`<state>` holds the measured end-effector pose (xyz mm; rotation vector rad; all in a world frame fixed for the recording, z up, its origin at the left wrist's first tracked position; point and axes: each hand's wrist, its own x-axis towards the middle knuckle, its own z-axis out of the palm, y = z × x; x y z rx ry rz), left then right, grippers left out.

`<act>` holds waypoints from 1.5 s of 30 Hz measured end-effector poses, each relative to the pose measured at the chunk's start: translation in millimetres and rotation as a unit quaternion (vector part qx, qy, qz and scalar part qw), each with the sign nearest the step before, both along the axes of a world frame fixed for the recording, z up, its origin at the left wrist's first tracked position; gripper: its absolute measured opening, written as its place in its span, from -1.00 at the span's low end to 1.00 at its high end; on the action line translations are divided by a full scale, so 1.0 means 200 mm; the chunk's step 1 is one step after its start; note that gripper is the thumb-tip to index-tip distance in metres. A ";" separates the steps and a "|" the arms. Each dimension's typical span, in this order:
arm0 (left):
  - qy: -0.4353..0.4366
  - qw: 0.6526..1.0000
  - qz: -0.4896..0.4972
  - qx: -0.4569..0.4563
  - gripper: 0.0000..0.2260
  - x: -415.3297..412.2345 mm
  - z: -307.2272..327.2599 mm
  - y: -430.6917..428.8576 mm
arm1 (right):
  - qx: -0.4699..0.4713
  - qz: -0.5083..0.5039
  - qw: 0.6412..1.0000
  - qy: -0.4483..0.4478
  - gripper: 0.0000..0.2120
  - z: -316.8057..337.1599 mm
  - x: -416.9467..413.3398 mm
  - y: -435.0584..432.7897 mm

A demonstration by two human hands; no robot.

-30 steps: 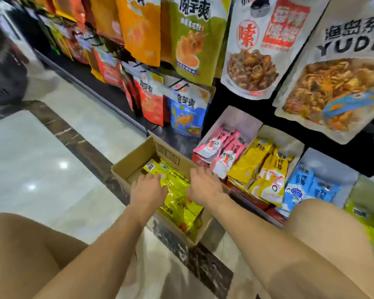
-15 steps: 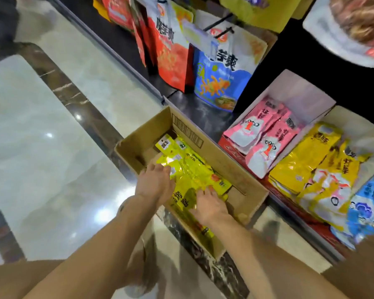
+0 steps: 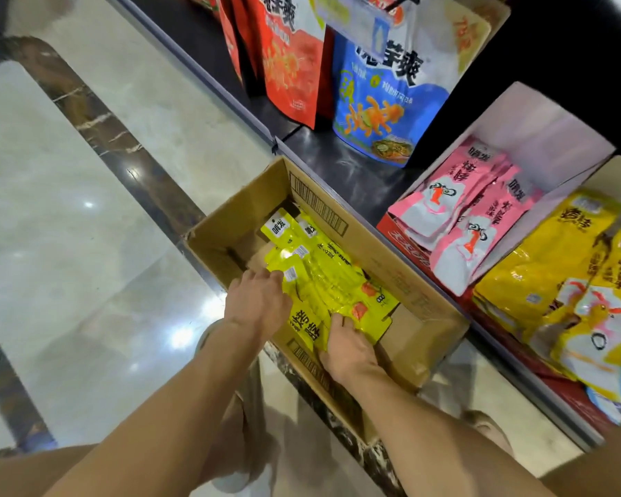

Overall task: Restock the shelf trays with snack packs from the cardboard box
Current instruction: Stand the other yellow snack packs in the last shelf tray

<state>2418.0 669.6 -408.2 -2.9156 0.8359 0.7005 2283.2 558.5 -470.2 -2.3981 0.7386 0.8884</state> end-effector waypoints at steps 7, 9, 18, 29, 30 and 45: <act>0.020 0.999 0.031 -0.007 -0.70 0.00 0.03 -0.05 | 0.037 -0.051 0.996 -0.057 -0.51 0.11 0.00 -0.09; 0.029 0.999 0.037 0.000 -0.72 0.00 0.04 -0.06 | 0.045 -0.066 0.994 -0.071 -0.48 0.14 0.00 -0.12; 0.120 0.980 0.148 -0.059 -0.65 -0.07 0.02 -0.18 | 0.059 -0.137 0.980 -0.128 -0.49 0.25 -0.02 -0.23; 0.210 0.940 0.260 -0.075 -0.53 -0.19 -0.13 -0.34 | 0.026 -0.196 0.964 -0.180 -0.56 0.39 -0.09 -0.32; 0.216 0.932 0.281 -0.078 -0.47 -0.21 -0.15 -0.37 | 0.026 -0.198 0.962 -0.187 -0.55 0.41 -0.09 -0.32; 0.197 0.854 0.471 -0.102 -0.14 -0.33 -0.28 -0.50 | 0.014 -0.253 0.930 -0.265 -0.54 0.51 -0.08 -0.37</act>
